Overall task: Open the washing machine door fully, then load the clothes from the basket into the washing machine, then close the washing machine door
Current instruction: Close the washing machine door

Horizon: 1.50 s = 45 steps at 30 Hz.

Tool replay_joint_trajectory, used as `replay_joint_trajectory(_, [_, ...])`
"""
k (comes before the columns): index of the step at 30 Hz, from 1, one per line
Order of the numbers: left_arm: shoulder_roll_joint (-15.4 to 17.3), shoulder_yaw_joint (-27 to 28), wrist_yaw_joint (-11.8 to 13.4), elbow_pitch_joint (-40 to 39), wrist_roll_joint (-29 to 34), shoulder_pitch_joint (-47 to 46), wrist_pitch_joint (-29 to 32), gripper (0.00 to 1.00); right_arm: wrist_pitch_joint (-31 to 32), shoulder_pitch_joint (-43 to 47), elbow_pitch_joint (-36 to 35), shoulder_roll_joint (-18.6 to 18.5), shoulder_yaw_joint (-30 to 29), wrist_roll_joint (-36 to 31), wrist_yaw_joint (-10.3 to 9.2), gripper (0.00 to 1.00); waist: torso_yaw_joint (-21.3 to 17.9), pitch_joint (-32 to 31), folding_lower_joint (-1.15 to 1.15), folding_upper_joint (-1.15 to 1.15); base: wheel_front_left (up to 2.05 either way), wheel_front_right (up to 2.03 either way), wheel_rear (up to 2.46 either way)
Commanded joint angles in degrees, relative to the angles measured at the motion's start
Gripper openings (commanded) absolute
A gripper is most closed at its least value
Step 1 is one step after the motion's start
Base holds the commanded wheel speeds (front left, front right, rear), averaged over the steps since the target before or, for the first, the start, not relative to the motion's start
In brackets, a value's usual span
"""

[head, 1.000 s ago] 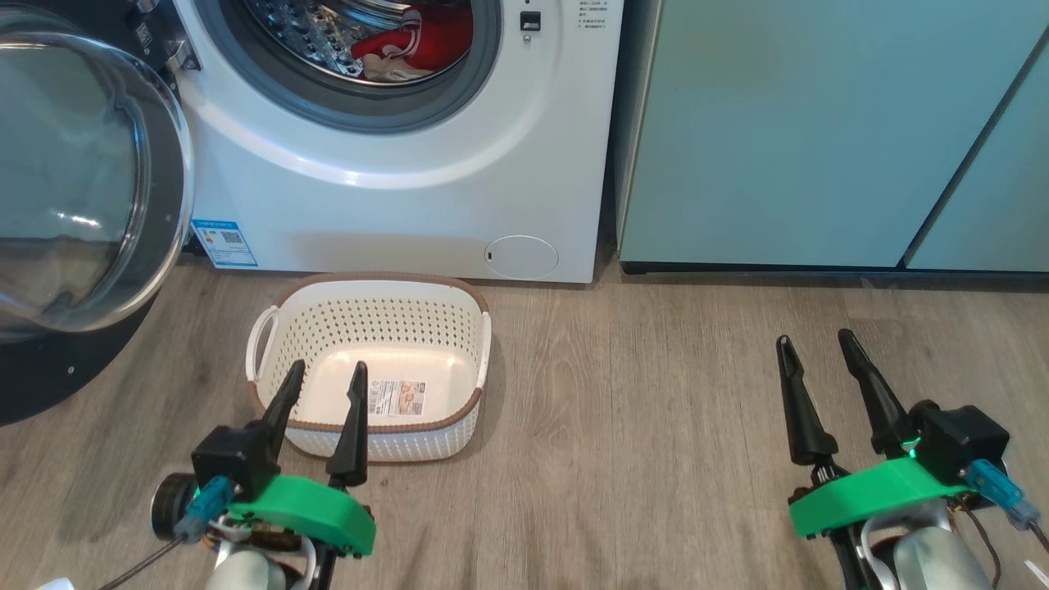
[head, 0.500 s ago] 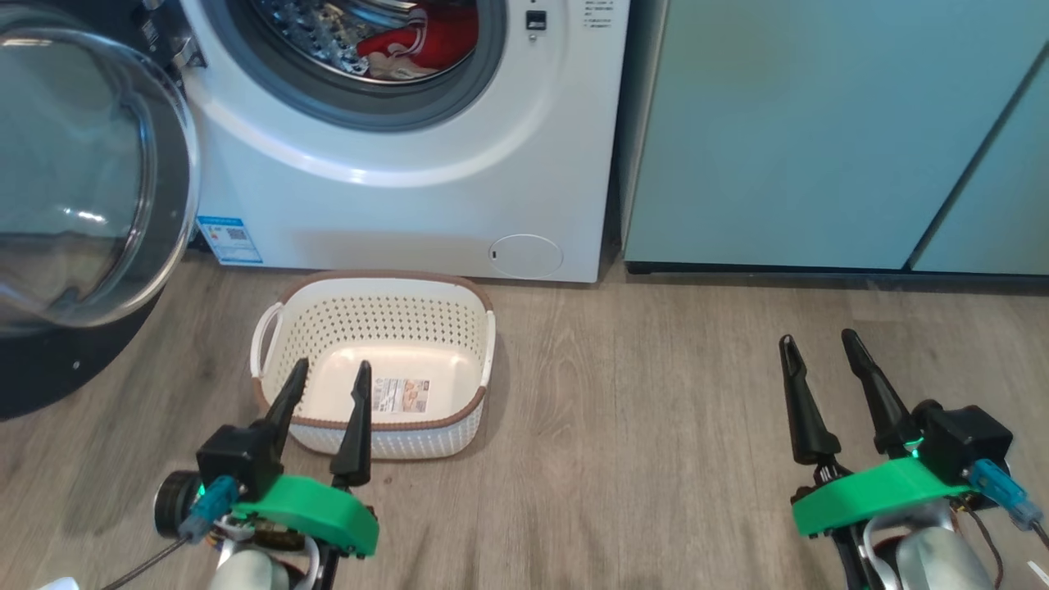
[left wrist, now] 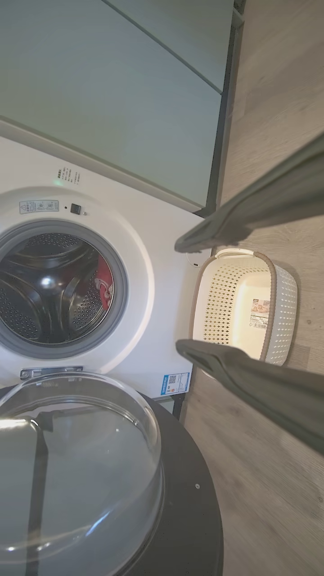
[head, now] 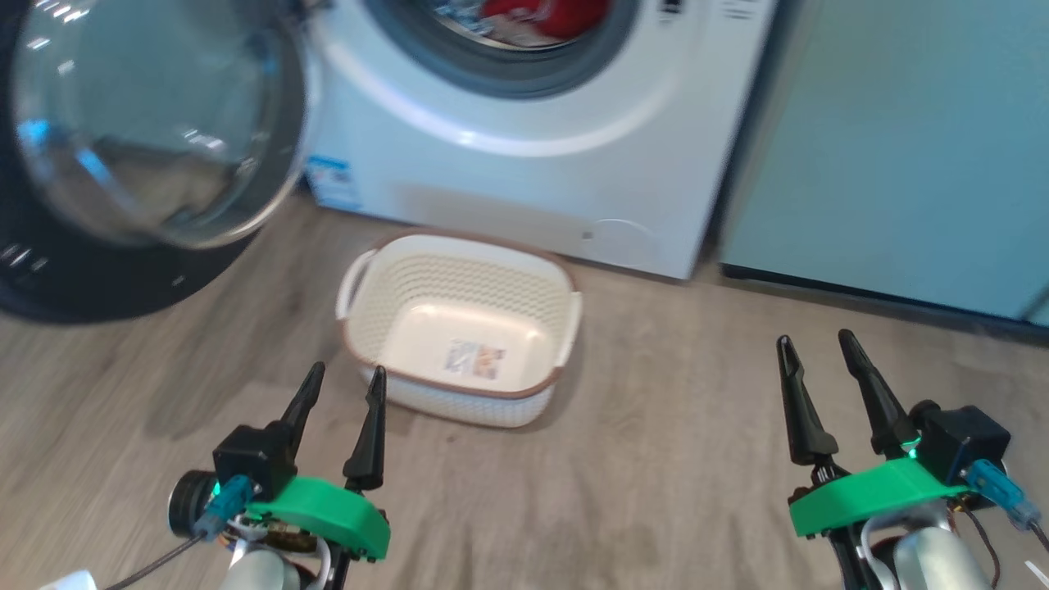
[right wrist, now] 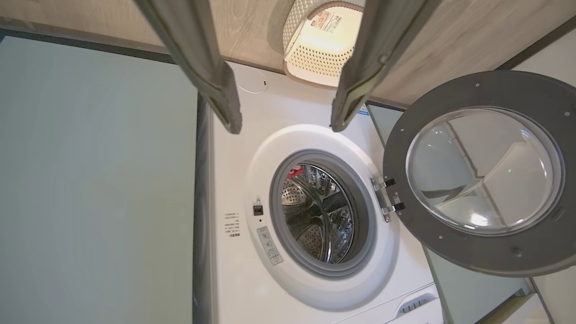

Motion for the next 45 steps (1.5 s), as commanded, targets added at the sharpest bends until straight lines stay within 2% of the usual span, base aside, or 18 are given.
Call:
replay_joint_trajectory(1, [0.0, 1.6, 0.1, -1.5, -0.2, -3.1, -0.3, 1.00, -0.4, -1.4, -1.8, -0.2, 1.6, 0.3, 0.00, 1.00, 5.3, 1.0, 0.00, 0.00, 0.00, 0.00, 0.00])
replay_joint_trajectory(8, [0.0, 3.0, -0.3, -1.2, 0.7, -2.5, -0.3, 1.00, -0.4, -1.9, -1.5, -0.2, 2.8, 1.4, 0.00, 1.00, 14.4, -0.1, 0.00, 0.00, 0.00, 0.00, 0.00])
replay_joint_trajectory(12, [0.0, 4.6, -0.5, -1.7, 1.0, -2.4, -0.3, 1.00, -0.4, -2.4, -1.3, -0.2, 3.8, 1.8, 0.00, 1.00, 18.0, -0.5, 0.00, 0.00, 0.00, 0.00, 0.00])
replay_joint_trajectory(27, [0.0, 10.1, 1.9, -8.1, 0.3, 0.8, -0.3, 1.00, -0.4, -9.8, 2.9, -0.2, 11.3, 2.2, 0.00, 1.00, 19.2, 1.5, 0.00, 0.00, 0.00, 0.00, 0.00])
replay_joint_trajectory(45, [0.0, 10.4, 2.7, -8.8, -0.9, 0.6, -0.3, 1.00, -0.4, -10.6, 4.0, -0.2, 11.1, 2.3, 0.00, 1.00, 19.1, 1.3, 0.00, 0.00, 0.00, 0.00, 0.00])
